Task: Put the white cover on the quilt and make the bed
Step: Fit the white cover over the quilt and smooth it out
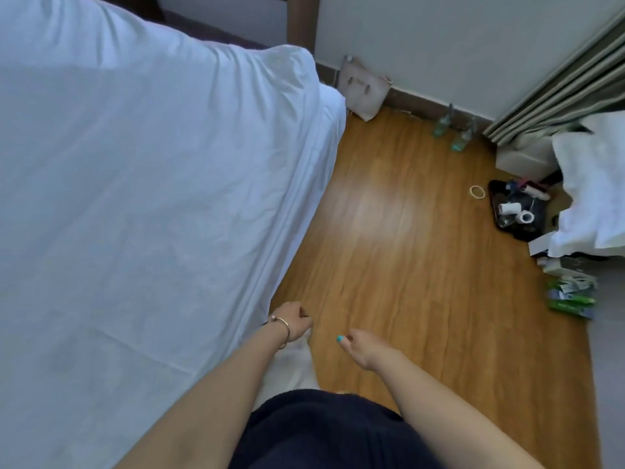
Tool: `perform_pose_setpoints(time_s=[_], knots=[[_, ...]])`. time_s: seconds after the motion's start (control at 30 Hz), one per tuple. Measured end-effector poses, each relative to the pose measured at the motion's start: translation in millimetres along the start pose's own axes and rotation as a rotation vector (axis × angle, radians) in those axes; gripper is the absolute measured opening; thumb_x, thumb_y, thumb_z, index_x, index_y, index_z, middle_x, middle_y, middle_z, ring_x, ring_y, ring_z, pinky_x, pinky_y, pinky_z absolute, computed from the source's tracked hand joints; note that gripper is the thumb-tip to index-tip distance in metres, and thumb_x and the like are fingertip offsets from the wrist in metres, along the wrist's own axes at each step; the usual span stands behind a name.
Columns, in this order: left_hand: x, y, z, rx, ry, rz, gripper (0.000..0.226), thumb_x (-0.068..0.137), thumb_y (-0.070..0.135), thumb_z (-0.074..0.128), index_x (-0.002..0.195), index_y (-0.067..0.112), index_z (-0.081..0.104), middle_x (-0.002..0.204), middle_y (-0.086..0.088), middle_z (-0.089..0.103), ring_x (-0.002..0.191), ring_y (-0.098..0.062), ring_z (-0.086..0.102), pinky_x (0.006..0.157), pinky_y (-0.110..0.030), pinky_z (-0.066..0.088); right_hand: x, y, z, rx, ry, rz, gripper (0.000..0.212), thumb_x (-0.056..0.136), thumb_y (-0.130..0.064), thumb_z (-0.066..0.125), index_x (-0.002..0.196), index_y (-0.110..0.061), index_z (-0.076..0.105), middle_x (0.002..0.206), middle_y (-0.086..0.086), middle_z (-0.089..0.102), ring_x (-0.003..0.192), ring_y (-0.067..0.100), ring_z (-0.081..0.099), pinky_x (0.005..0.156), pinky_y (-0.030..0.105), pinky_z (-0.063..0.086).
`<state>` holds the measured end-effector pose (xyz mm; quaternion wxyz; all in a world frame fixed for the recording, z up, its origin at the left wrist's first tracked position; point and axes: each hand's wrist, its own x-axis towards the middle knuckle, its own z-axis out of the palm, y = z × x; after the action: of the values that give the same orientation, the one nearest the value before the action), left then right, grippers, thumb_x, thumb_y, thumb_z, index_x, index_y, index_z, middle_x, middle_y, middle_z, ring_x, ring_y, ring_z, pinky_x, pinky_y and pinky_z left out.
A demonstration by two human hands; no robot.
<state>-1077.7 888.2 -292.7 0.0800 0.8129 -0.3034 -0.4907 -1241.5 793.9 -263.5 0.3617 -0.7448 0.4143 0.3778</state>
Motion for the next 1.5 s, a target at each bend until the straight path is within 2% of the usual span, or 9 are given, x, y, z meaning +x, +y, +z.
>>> perform_pose_setpoints(time_s=[0.33, 0.5, 0.83, 1.03, 1.13, 1.23, 1.3, 1.4, 1.5], knots=[[160, 143, -136, -0.046, 0.056, -0.025, 0.045, 0.090, 0.038, 0.053, 0.130, 0.016, 0.053, 0.135, -0.003, 0.045, 0.117, -0.023, 0.050, 0.095, -0.039, 0.049, 122, -38, -231, -0.104, 0.089, 0.004, 0.048, 0.103, -0.052, 0.024, 0.100, -0.016, 0.055, 0.103, 0.004, 0.059, 0.098, 0.027, 0.058, 0.087, 0.038, 0.045], [268, 218, -204, -0.137, 0.191, -0.117, 0.047, 0.093, 0.030, 0.053, 0.135, 0.013, 0.046, 0.142, -0.004, 0.034, 0.130, -0.023, 0.036, 0.096, -0.029, 0.040, 205, -53, -372, -0.133, 0.200, -0.064, 0.066, 0.100, -0.058, 0.008, 0.118, -0.017, 0.057, 0.115, 0.006, 0.063, 0.106, 0.026, 0.058, 0.093, 0.041, 0.045], [405, 364, -403, -0.282, 0.656, -0.361, 0.080, 0.088, 0.035, 0.061, 0.150, 0.037, 0.011, 0.156, 0.002, 0.000, 0.143, -0.030, 0.003, 0.106, -0.048, 0.034, 346, -171, -695, -0.736, 0.195, -0.452, 0.047, 0.103, -0.042, 0.036, 0.142, -0.015, 0.035, 0.139, 0.009, 0.045, 0.124, 0.029, 0.048, 0.090, 0.043, 0.043], [483, 347, -490, -0.527, 0.751, -0.800, 0.103, 0.086, 0.043, 0.064, 0.152, 0.017, -0.011, 0.161, -0.008, -0.001, 0.147, -0.032, -0.001, 0.115, -0.058, 0.010, 425, -307, -754, -1.116, 0.245, -0.912, 0.068, 0.093, -0.026, 0.062, 0.149, -0.022, 0.024, 0.151, 0.000, 0.032, 0.138, 0.022, 0.033, 0.098, 0.038, 0.044], [506, 315, -500, -0.515, 0.716, -0.960, 0.092, 0.081, 0.055, 0.063, 0.150, 0.015, 0.016, 0.155, -0.007, 0.025, 0.146, -0.026, 0.014, 0.116, -0.053, 0.005, 459, -359, -760, -1.394, 0.210, -1.066, 0.100, 0.084, -0.030, 0.072, 0.155, -0.028, 0.002, 0.163, -0.004, 0.006, 0.150, 0.021, 0.006, 0.115, 0.043, 0.024], [522, 312, -487, -0.404, 0.769, -0.913, 0.066, 0.080, 0.054, 0.066, 0.129, 0.013, 0.049, 0.127, -0.005, 0.053, 0.123, -0.025, 0.047, 0.113, -0.045, 0.022, 480, -392, -753, -1.659, 0.086, -1.213, 0.114, 0.077, -0.037, 0.078, 0.154, -0.031, -0.006, 0.163, -0.006, 0.001, 0.151, 0.019, -0.003, 0.119, 0.049, 0.009], [529, 320, -476, -0.342, 0.931, -0.885, 0.051, 0.065, 0.041, 0.085, 0.098, 0.010, 0.062, 0.092, -0.006, 0.062, 0.088, -0.029, 0.061, 0.088, -0.041, 0.046, 495, -407, -749, -1.864, 0.001, -1.316, 0.114, 0.074, -0.042, 0.079, 0.155, -0.030, 0.000, 0.163, -0.007, 0.004, 0.151, 0.019, -0.004, 0.120, 0.048, 0.006], [541, 333, -468, -0.324, 1.006, -0.929, 0.053, 0.049, 0.040, 0.092, 0.081, 0.012, 0.060, 0.074, -0.003, 0.058, 0.068, -0.027, 0.057, 0.068, -0.035, 0.044, 526, -426, -744, -2.051, -0.065, -1.480, 0.114, 0.067, -0.055, 0.078, 0.154, -0.028, 0.010, 0.160, -0.005, 0.014, 0.150, 0.021, 0.002, 0.120, 0.048, 0.004], [555, 334, -478, -0.354, 0.969, -1.064, 0.073, 0.037, 0.058, 0.087, 0.088, 0.013, 0.061, 0.077, -0.002, 0.057, 0.071, -0.025, 0.055, 0.067, -0.036, 0.038, 551, -448, -736, -2.003, -0.086, -1.615, 0.104, 0.055, -0.073, 0.074, 0.137, -0.018, 0.040, 0.132, -0.001, 0.049, 0.127, 0.022, 0.041, 0.110, 0.039, 0.030]])
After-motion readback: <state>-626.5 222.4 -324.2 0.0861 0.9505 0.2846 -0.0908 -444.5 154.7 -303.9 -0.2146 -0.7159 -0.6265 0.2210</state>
